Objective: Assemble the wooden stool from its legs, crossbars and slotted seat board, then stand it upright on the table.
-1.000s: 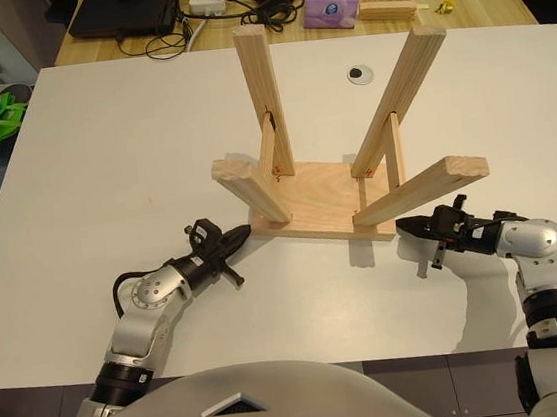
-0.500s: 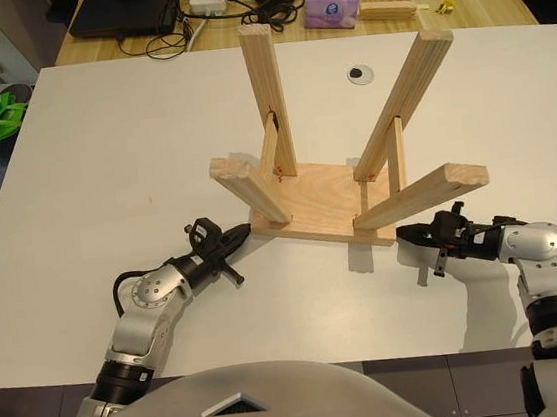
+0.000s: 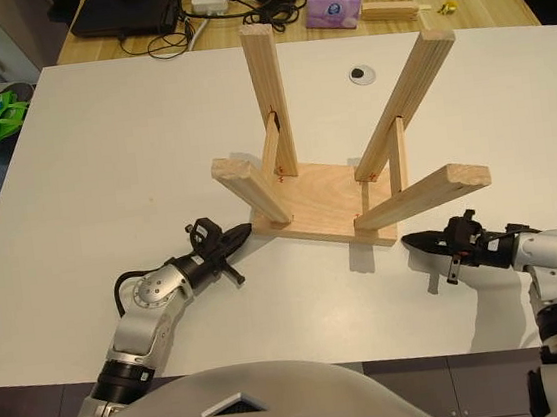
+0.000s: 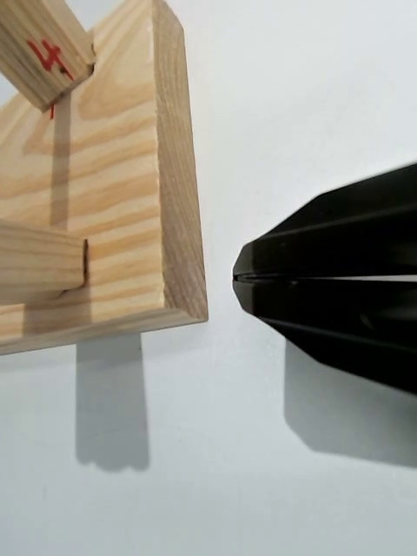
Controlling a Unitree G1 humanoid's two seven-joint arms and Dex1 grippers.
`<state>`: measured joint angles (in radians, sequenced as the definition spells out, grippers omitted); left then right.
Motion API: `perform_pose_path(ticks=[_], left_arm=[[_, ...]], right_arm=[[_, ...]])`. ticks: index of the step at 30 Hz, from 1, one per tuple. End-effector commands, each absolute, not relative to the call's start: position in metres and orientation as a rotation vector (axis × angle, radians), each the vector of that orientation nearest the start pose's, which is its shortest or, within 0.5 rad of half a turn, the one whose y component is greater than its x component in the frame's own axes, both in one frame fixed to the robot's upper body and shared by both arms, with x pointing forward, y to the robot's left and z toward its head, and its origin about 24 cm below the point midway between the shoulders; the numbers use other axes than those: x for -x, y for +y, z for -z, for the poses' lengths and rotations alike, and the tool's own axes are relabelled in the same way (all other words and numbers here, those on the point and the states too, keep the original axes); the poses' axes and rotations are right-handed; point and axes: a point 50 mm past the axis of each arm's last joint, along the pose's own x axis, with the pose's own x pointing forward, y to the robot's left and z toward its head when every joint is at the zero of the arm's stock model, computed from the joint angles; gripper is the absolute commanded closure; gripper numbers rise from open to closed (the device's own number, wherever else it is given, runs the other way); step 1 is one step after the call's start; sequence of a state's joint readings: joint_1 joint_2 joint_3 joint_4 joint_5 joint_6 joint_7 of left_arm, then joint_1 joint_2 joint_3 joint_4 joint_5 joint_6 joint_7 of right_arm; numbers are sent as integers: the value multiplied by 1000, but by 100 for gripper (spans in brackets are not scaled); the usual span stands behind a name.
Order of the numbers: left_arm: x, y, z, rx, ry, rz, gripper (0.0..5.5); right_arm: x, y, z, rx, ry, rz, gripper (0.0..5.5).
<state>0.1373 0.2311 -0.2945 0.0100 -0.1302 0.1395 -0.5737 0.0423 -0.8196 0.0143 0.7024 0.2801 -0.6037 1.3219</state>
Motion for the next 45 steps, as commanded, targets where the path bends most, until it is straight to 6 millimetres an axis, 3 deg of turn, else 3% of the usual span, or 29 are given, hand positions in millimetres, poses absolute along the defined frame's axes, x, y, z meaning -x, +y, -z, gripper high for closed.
perform_pose_path(ticks=[1,15,24,30,36,45], left_arm=[[-185,108,27,10,456,821,547],[-181,106,22,20,453,874,547],[-181,111,15,52,439,921,547],[-191,123,7,49,414,896,547],[-193,125,3,50,400,896,547],[-198,127,-15,63,349,937,547]], right_arm=[[-169,-319,-12,447,486,-1127,550],[-174,-288,-22,430,435,-1185,550],[-181,-289,-28,386,414,-1153,550],[-188,-303,-28,362,409,-1110,550],[-185,-301,-21,345,404,-1150,550],[-193,-298,-25,300,361,-1160,550]])
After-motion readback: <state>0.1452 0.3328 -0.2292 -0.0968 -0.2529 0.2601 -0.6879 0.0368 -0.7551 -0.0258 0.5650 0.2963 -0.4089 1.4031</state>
